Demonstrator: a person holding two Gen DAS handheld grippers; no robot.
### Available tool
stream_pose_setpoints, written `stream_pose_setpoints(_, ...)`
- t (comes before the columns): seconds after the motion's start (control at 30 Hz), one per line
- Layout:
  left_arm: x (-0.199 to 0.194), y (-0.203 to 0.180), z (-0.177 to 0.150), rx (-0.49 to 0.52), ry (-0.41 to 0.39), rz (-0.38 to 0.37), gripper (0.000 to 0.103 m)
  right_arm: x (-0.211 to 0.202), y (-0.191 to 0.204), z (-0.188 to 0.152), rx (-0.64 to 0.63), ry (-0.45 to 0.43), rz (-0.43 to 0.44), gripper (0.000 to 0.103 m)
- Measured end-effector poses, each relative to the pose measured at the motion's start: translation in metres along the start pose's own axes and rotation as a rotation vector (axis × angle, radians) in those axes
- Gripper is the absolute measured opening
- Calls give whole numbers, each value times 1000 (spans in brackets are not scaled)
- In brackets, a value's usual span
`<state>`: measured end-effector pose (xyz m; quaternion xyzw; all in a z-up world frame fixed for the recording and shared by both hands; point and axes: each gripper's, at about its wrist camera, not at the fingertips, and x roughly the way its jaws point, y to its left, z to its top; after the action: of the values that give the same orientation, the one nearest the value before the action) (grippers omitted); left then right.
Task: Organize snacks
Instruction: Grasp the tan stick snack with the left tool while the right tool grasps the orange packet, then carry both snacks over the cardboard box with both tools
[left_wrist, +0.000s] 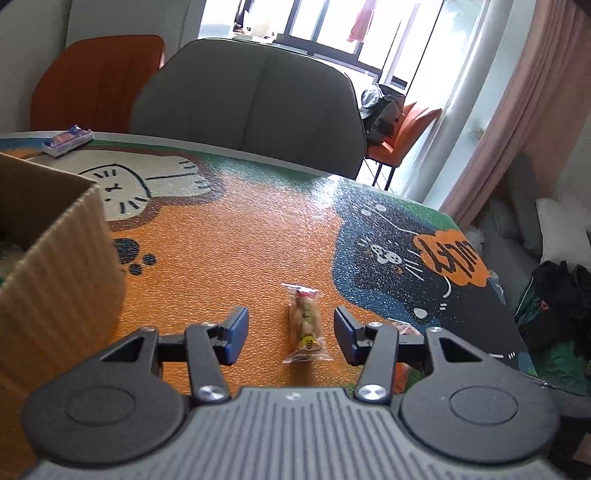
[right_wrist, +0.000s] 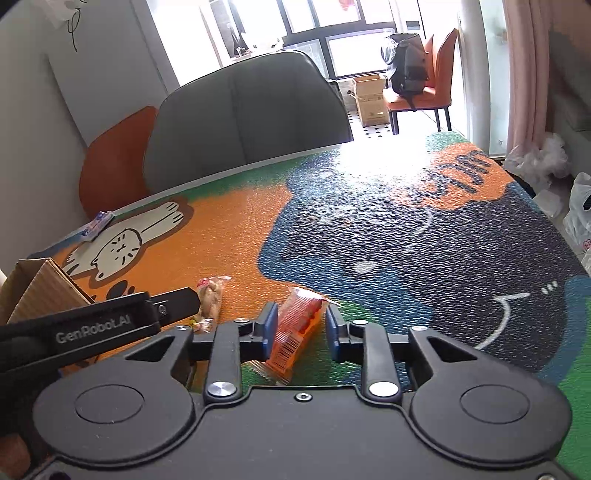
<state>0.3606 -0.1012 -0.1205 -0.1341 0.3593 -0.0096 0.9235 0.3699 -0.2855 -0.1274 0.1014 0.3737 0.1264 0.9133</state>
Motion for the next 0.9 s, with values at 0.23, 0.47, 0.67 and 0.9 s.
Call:
stream_pose_setpoints(0.23,17,-7,-4,13,30,-9,43,-9,-17,1,3,-12,-9,14)
stream_pose_setpoints(0.47,19,-8,-5,34,29,12,18,-11,-20,3,9,-13,-23,33)
stream_pose_setpoints(0.67,9,-1,-8,33,35,14,17,0,-13,-2,-15,22,-41,44)
stream_pose_setpoints(0.9,-11,2,-12,36,29,9,17,-8,-10,-7,-38,33,-54,19)
